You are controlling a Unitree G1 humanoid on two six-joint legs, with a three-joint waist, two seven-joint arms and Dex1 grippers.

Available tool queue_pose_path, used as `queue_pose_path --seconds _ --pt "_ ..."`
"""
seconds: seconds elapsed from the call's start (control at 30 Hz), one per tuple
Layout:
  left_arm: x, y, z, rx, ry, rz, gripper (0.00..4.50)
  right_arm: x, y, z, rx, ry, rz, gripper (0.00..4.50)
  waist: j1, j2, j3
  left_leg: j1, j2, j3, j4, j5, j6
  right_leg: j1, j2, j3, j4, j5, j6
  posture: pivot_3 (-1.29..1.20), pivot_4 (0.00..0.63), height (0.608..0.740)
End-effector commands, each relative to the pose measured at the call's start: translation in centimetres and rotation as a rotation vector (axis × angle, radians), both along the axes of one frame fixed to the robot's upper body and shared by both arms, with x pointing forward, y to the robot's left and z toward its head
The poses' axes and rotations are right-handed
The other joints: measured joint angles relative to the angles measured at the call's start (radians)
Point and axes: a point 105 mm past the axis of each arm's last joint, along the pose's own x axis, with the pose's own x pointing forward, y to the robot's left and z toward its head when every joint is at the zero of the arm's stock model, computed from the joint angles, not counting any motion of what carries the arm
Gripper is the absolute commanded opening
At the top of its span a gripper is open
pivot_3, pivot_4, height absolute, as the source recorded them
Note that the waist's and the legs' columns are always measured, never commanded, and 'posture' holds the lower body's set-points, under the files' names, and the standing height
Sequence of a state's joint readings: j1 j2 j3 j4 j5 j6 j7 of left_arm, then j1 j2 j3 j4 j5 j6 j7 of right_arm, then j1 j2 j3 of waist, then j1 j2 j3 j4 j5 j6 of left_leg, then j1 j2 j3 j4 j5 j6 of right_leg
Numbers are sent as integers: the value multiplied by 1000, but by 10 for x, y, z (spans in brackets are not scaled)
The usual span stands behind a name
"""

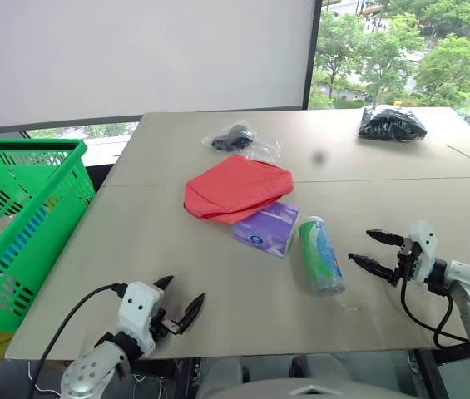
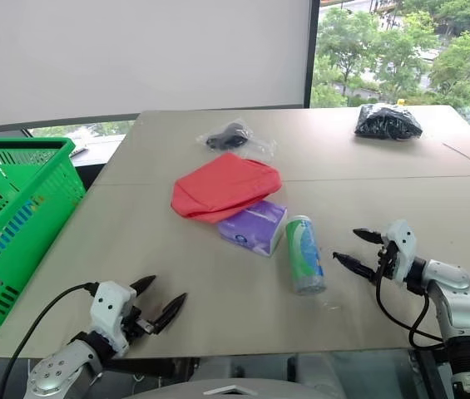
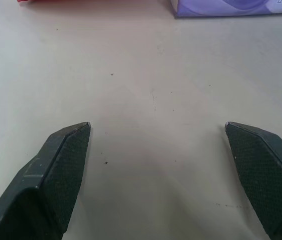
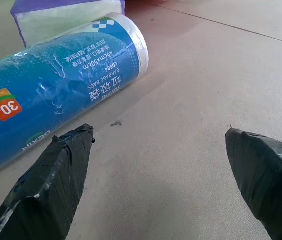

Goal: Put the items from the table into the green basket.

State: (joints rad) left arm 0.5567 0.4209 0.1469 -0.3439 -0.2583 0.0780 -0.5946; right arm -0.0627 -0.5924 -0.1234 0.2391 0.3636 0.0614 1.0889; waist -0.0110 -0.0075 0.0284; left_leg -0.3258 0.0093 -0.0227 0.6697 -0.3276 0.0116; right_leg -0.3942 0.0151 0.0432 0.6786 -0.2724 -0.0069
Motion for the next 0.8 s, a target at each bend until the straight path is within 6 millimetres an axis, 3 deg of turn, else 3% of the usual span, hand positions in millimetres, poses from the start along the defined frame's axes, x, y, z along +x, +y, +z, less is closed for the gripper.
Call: queue_pose_path --seconds 0.03,0.6,0.73,0.8 --pt "8 -4 21 -32 -84 -10 4451 5 -3 13 -14 -67 -4 4500 0 0 0 0 0 0 0 0 0 0 0 0 0 0 0 13 0 740" --pt "16 0 28 -44 -107 -5 4451 9 -2 15 -29 -105 -15 4500 -1 0 0 0 0 0 0 0 0 0 0 0 0 0 0 16 0 740" --pt "15 -1 35 -84 -118 -24 4451 19 9 33 -17 -163 9 4500 -2 0 0 0 0 0 0 0 0 0 0 0 0 0 0 7 0 740" --pt "18 2 41 -53 -140 -48 4451 37 22 54 -66 -243 14 4500 -5 1 1 0 0 1 0 0 0 0 0 0 1 0 0 0 0 740"
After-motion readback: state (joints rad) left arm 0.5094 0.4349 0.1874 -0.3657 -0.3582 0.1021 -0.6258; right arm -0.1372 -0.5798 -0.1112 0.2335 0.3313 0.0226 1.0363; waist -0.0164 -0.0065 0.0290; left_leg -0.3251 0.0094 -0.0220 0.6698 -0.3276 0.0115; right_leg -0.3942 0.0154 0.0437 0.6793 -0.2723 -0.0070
